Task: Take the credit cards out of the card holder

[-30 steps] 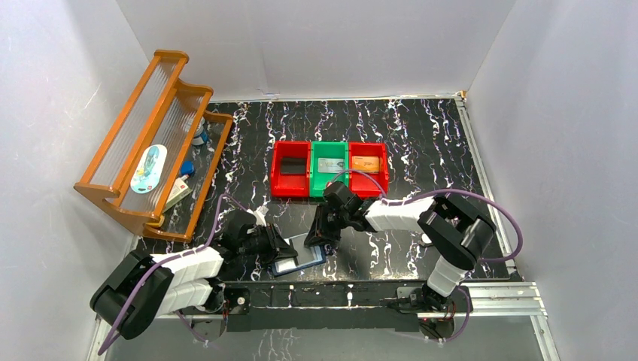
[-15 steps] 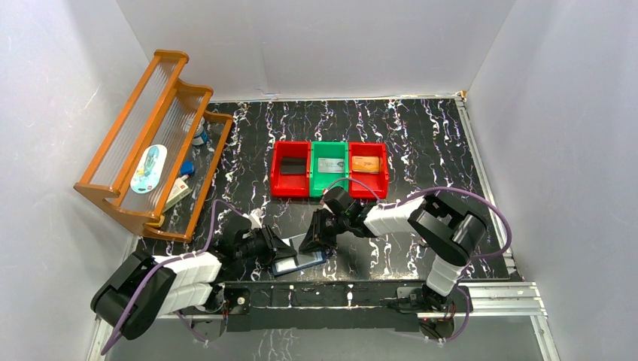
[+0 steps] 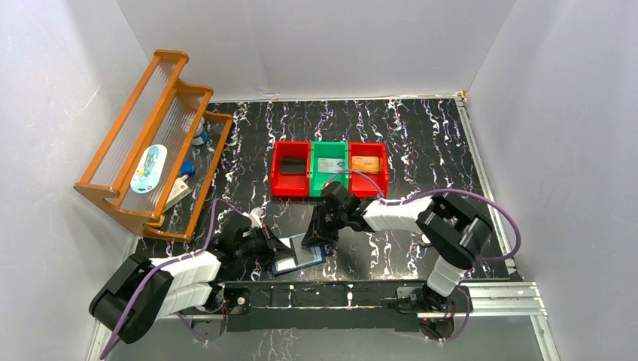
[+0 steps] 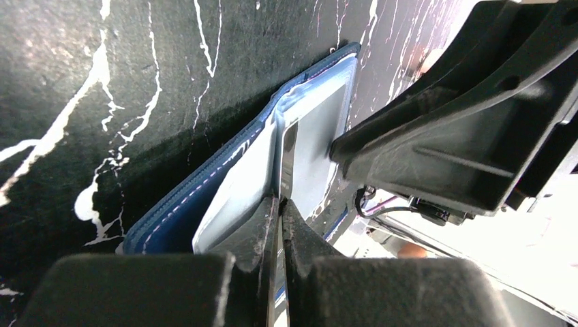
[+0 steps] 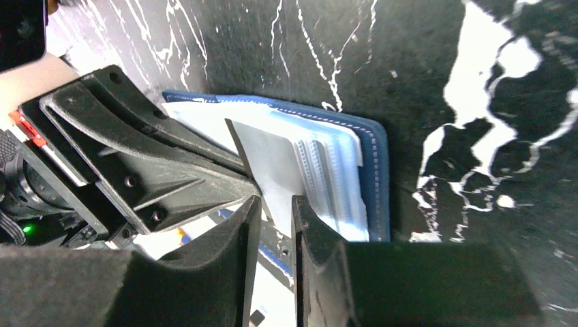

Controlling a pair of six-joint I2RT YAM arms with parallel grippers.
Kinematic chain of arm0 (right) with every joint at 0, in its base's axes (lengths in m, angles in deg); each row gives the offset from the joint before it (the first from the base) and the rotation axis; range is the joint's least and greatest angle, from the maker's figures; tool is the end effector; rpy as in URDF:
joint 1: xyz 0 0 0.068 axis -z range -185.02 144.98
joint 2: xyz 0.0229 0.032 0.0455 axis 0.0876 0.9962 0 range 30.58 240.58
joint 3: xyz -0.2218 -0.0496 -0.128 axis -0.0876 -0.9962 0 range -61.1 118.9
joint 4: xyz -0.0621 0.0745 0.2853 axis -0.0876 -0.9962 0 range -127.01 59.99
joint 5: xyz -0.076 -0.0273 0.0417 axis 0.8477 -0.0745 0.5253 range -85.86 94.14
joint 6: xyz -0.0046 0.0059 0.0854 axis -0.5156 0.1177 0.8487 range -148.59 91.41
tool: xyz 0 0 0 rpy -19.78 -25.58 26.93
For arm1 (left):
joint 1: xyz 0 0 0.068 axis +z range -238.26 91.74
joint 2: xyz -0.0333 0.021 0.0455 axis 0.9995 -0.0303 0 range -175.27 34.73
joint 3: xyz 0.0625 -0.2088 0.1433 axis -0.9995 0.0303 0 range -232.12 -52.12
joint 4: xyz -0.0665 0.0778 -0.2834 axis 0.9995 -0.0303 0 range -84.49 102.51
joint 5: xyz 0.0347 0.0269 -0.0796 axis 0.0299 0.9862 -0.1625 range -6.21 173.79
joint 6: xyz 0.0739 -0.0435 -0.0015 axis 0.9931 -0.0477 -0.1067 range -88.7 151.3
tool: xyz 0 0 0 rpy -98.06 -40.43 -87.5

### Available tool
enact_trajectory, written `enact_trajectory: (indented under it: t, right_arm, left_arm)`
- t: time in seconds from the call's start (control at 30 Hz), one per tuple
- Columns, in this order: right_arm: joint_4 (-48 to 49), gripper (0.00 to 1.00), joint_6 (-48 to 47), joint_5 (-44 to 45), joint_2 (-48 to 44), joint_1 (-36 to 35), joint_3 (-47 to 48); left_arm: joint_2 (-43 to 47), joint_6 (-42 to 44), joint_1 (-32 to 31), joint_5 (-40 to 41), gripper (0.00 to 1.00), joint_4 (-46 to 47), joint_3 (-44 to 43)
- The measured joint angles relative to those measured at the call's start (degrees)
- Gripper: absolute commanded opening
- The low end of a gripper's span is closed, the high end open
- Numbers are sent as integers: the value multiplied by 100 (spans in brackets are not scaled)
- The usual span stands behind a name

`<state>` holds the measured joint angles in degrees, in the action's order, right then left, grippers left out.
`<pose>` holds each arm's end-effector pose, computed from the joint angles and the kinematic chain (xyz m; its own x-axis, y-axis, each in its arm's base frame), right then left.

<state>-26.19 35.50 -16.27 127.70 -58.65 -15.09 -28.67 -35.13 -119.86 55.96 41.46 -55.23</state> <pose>0.2020 0.3186 0.0709 -0.9954 0.0702 -0.0658 0.0011 0.6919 0.7220 0.1707 -0.1464 0.0456 -0.9131 -0.3900 -0.1190 -0.0849 0.4673 -0.8800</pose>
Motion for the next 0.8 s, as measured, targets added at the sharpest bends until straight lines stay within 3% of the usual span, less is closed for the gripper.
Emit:
enact_trajectory:
  t: [0.17, 0.63, 0.8]
  right_arm:
    - [-413, 32, -223, 319, -103, 39, 125]
    - [-411, 28, -260, 168, 9, 96, 157]
    - [-323, 28, -219, 37, 90, 118, 157]
  left_arm:
    - [107, 70, 13, 13, 0, -142, -2]
    - [212, 317, 37, 59, 0, -728, -219]
    - [297, 354, 39, 70, 17, -815, -225]
